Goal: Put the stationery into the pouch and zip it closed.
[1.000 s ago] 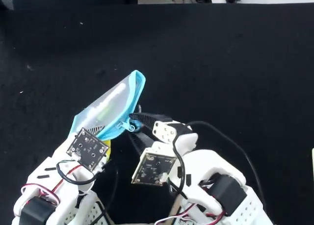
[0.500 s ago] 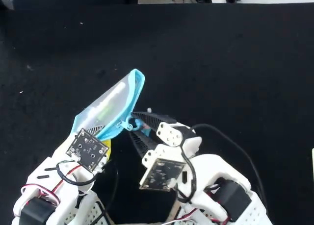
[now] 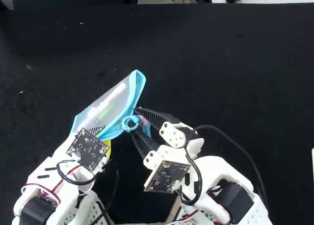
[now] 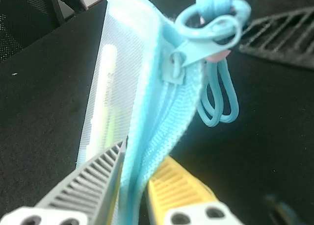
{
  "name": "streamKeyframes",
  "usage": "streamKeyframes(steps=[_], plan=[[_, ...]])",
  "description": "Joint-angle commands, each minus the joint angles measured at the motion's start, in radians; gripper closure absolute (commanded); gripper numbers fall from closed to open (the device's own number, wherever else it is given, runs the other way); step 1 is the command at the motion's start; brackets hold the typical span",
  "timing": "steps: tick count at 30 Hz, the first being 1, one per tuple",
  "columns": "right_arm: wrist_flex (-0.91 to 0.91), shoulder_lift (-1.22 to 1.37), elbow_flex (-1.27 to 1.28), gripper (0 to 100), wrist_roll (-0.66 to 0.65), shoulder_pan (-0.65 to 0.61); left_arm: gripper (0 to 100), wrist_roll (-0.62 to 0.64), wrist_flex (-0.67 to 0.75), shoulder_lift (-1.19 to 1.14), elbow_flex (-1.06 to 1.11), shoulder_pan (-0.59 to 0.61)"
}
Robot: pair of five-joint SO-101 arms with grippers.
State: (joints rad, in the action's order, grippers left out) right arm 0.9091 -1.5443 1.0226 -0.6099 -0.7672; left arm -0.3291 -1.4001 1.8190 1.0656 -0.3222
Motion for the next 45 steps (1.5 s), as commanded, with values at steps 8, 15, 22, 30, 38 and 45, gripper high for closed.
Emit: streamKeyframes(steps=[8, 15, 22, 30, 38, 45], plan=[[-0.068, -0.004, -0.012, 98.8, 0.026, 0.140, 97, 0.011, 0.000, -0.003, -0.010, 0.005], [-0.124, 0.048, 0.013, 98.8, 0.092, 0.213, 97, 0.008, 0.000, -0.003, -0.012, 0.005], [-0.180, 0.143, 0.013, 98.8, 0.094, 0.252, 97, 0.006, -0.002, -0.003, -0.012, 0.005], [-0.222, 0.182, 0.013, 98.8, 0.094, 0.327, 97, 0.009, -0.003, -0.003, -0.022, 0.005], [-0.259, 0.245, 0.013, 98.8, 0.130, 0.350, 97, 0.011, -0.003, -0.003, -0.022, 0.005], [-0.172, 0.174, -0.077, 98.8, 0.135, 0.195, 97, 0.009, 0.035, -0.003, -0.022, -0.002]])
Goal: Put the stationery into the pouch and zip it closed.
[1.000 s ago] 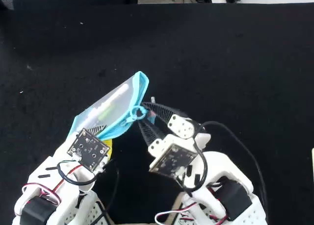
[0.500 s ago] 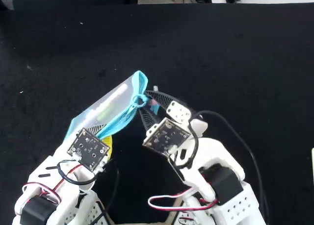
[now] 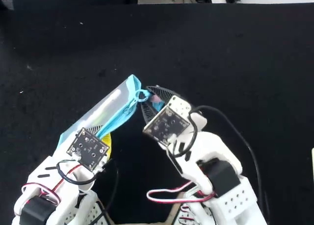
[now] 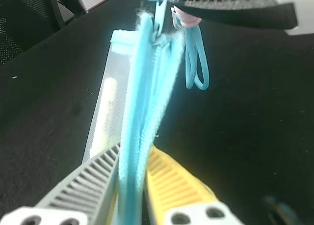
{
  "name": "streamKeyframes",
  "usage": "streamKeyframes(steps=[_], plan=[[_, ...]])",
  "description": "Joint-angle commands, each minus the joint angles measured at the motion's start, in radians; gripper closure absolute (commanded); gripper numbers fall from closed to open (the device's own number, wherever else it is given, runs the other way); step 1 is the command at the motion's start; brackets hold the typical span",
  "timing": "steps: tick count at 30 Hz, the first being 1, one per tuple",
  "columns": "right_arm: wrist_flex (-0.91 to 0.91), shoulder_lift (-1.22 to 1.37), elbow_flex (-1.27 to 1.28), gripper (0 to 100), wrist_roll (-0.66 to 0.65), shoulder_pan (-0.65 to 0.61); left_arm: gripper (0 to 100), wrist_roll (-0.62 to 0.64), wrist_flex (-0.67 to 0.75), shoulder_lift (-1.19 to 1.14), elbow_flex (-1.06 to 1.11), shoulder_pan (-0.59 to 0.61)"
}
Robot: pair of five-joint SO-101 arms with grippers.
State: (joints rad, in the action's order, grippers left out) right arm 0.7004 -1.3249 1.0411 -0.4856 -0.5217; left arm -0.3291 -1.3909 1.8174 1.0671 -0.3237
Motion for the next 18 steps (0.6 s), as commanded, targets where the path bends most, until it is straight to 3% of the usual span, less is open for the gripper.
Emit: streamKeyframes(steps=[1, 6, 11, 18], plan=[[0.066, -0.054, -0.136, 98.8, 0.009, -0.078, 97, 0.011, 0.058, -0.002, -0.024, -0.002], [0.180, -0.012, -0.314, 98.8, 0.005, -0.138, 97, 0.015, 0.325, -0.003, 0.013, -0.012], [0.180, 0.091, -0.404, 98.8, 0.005, -0.140, 97, 0.130, 0.542, -0.003, 0.120, -0.071], [0.184, 0.142, -0.397, 98.8, 0.005, -0.143, 97, 0.150, 0.508, -0.002, 0.282, 0.007]])
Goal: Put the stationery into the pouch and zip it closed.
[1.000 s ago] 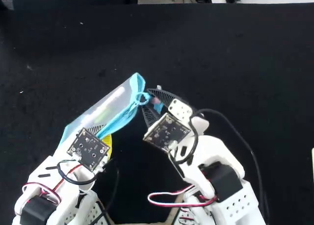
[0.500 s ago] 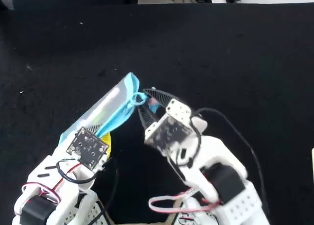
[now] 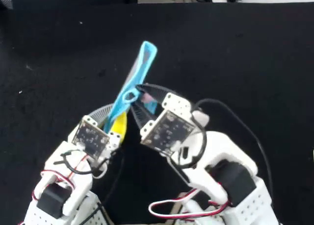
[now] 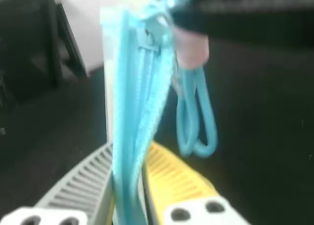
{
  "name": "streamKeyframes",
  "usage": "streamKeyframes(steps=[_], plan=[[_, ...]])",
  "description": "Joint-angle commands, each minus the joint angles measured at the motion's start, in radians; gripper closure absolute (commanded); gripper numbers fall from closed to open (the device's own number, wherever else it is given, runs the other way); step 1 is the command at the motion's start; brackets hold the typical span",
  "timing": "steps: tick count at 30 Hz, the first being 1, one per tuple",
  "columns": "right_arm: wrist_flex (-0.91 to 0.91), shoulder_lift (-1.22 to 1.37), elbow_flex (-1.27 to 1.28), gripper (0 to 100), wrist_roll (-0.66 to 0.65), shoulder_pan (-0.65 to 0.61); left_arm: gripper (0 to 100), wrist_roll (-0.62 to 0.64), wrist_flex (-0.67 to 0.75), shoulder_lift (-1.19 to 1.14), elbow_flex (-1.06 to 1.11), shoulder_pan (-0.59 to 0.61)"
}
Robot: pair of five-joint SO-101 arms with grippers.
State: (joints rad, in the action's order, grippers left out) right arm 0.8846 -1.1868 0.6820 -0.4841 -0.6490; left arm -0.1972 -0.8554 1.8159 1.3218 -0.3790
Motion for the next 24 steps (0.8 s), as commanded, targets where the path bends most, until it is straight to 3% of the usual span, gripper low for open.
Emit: streamKeyframes(steps=[1, 10, 13, 16, 24], plan=[[-0.002, 0.002, -0.031, 98.8, 0.003, -0.017, 97, 0.020, -0.043, 0.000, 0.025, 0.076], [0.025, 0.004, -0.024, 98.8, 0.002, -0.095, 97, 0.020, -0.230, 0.009, -0.101, 0.088], [0.025, 0.004, -0.024, 98.8, 0.002, -0.095, 92, 0.020, -0.255, 0.009, -0.159, 0.088], [0.023, 0.004, -0.015, 98.8, 0.002, -0.095, 85, 0.021, -0.250, 0.009, -0.177, 0.088], [0.015, 0.004, 0.028, 98.8, 0.002, -0.097, 84, 0.021, -0.164, 0.009, -0.249, 0.071]])
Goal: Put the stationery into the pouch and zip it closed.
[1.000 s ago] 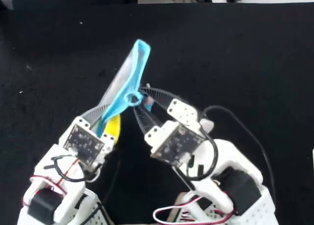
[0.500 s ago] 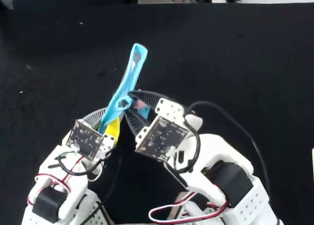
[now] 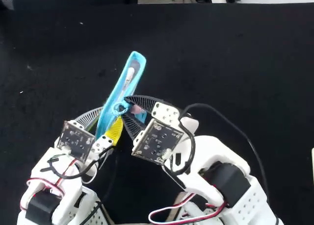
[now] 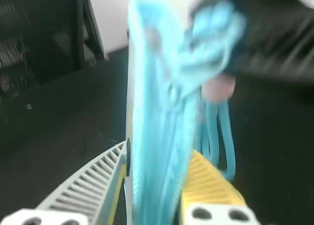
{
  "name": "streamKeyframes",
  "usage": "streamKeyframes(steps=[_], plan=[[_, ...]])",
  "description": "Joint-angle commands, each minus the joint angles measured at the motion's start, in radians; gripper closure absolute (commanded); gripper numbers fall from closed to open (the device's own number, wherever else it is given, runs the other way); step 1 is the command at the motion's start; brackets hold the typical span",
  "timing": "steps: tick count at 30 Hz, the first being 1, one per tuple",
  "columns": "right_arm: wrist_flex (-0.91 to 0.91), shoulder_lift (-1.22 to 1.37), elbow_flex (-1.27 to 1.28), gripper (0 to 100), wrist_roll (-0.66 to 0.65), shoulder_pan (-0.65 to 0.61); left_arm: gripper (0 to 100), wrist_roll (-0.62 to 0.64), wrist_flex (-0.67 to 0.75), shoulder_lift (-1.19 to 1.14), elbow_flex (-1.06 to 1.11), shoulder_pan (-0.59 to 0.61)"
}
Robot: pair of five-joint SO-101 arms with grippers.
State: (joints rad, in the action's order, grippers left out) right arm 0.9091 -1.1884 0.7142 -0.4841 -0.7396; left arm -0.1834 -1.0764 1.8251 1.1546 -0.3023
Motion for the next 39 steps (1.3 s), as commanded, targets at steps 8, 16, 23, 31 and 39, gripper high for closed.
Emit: streamKeyframes(steps=[8, 16, 23, 31, 39], plan=[[-0.009, -0.001, -0.007, 98.8, 0.003, -0.006, 87, 0.008, 0.071, -0.002, -0.039, -0.113], [-0.055, 0.004, -0.002, 98.8, 0.002, 0.009, 97, 0.000, 0.005, -0.002, -0.035, -0.120], [-0.110, 0.005, -0.001, 98.8, 0.002, 0.121, 97, 0.000, -0.051, 0.000, -0.038, -0.114], [-0.109, 0.007, -0.001, 98.8, 0.002, 0.210, 97, 0.000, -0.049, 0.000, -0.038, -0.120], [-0.109, 0.007, -0.001, 98.8, 0.002, 0.247, 97, -0.002, -0.051, 0.000, -0.036, -0.120]])
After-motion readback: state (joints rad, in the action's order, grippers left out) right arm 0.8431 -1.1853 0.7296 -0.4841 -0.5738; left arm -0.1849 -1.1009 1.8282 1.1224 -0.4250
